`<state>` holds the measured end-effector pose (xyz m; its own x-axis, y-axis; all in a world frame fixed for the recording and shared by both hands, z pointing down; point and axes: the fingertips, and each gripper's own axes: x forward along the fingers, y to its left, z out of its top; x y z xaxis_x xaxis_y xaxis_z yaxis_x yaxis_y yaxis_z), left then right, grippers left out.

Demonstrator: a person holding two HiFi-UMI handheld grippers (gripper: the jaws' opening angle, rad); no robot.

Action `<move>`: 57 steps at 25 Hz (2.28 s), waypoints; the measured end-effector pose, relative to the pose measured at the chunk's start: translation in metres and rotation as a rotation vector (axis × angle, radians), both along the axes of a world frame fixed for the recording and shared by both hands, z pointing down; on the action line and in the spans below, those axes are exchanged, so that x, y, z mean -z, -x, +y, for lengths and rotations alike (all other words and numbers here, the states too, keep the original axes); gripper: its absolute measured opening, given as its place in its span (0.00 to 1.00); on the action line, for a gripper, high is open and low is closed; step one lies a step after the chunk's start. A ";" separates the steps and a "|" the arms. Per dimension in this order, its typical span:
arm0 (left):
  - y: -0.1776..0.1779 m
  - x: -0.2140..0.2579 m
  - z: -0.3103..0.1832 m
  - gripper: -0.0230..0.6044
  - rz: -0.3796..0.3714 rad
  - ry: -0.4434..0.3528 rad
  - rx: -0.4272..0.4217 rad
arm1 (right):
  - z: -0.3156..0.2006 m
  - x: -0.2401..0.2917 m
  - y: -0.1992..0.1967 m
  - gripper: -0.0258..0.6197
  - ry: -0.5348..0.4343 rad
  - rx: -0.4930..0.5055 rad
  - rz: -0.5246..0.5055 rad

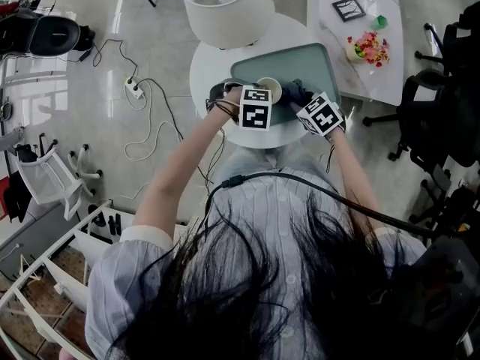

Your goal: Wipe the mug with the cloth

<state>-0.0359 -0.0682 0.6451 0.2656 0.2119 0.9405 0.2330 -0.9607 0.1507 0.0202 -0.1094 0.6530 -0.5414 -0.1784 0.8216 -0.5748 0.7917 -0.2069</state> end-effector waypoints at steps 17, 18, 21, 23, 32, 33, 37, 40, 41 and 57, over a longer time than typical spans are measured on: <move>-0.014 0.020 -0.008 0.10 0.112 -0.018 0.332 | -0.001 -0.001 0.000 0.18 0.023 -0.081 -0.032; -0.015 0.020 -0.010 0.10 0.106 -0.022 0.416 | -0.001 -0.001 0.000 0.18 0.023 -0.087 -0.034; -0.015 0.014 -0.013 0.10 0.071 -0.045 0.655 | -0.001 -0.003 0.001 0.18 0.028 -0.105 -0.039; -0.014 0.008 -0.015 0.11 0.068 -0.056 0.794 | -0.001 -0.003 0.001 0.18 0.030 -0.113 -0.043; -0.020 0.002 -0.025 0.13 0.052 -0.046 1.030 | -0.001 -0.004 0.001 0.18 0.041 -0.142 -0.061; -0.021 0.001 -0.026 0.13 0.051 -0.044 1.045 | -0.001 -0.004 0.001 0.18 0.042 -0.143 -0.062; -0.023 -0.003 -0.028 0.12 0.057 -0.084 1.001 | -0.001 -0.004 0.003 0.18 0.041 -0.145 -0.064; -0.025 -0.005 -0.025 0.11 0.054 -0.129 0.842 | -0.001 -0.004 0.002 0.18 0.040 -0.141 -0.068; -0.026 -0.006 -0.024 0.10 0.054 -0.131 0.792 | -0.001 -0.004 0.002 0.18 0.040 -0.139 -0.069; -0.012 -0.006 -0.001 0.10 0.030 -0.059 0.131 | -0.006 -0.005 -0.003 0.18 0.020 0.045 -0.004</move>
